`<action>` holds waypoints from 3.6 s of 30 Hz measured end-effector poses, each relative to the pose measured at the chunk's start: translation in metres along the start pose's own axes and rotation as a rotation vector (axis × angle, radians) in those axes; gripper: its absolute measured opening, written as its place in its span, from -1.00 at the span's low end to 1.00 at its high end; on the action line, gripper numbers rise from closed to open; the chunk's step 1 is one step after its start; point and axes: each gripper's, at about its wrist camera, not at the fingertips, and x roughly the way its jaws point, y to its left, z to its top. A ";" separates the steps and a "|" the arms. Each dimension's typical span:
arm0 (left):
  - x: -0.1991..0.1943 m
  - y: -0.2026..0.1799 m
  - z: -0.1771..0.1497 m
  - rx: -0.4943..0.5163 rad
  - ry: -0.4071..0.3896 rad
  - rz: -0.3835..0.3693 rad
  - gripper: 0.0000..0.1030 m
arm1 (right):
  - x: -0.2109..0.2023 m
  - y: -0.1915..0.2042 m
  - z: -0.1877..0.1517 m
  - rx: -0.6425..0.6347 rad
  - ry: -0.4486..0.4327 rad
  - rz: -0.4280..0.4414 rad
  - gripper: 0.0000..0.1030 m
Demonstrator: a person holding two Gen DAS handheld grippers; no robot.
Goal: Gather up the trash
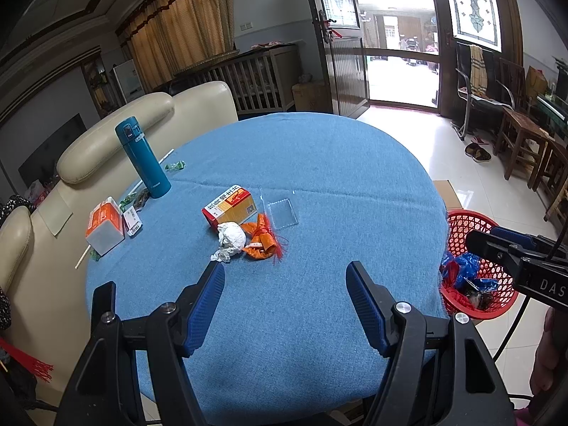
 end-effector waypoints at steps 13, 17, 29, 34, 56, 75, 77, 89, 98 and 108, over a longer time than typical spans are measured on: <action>0.006 0.003 -0.001 -0.009 0.013 -0.007 0.39 | 0.004 0.002 -0.001 0.001 0.008 -0.008 0.30; 0.008 0.004 -0.001 -0.013 0.019 -0.009 0.39 | 0.007 0.003 -0.001 -0.002 0.017 -0.009 0.30; 0.015 0.005 -0.001 -0.017 0.035 -0.017 0.39 | 0.015 0.004 -0.003 -0.007 0.037 -0.013 0.30; 0.019 0.006 -0.002 -0.020 0.045 -0.021 0.39 | 0.017 0.005 -0.003 -0.008 0.043 -0.016 0.30; 0.059 0.096 -0.030 -0.187 0.142 0.113 0.39 | 0.053 0.035 0.020 -0.083 0.088 0.023 0.30; 0.107 0.140 -0.002 -0.251 0.164 0.111 0.39 | 0.214 0.097 0.089 -0.022 0.269 0.159 0.37; 0.111 0.142 0.002 -0.249 0.165 0.108 0.39 | 0.230 0.109 0.092 -0.049 0.288 0.142 0.37; 0.146 0.140 0.016 -0.234 0.236 -0.051 0.39 | 0.296 0.135 0.094 -0.075 0.382 -0.055 0.36; 0.199 0.130 0.031 -0.258 0.320 -0.173 0.39 | 0.277 0.101 0.100 -0.043 0.379 -0.015 0.06; 0.229 0.128 0.028 -0.309 0.360 -0.226 -0.39 | 0.195 0.058 0.085 -0.051 0.326 0.050 0.06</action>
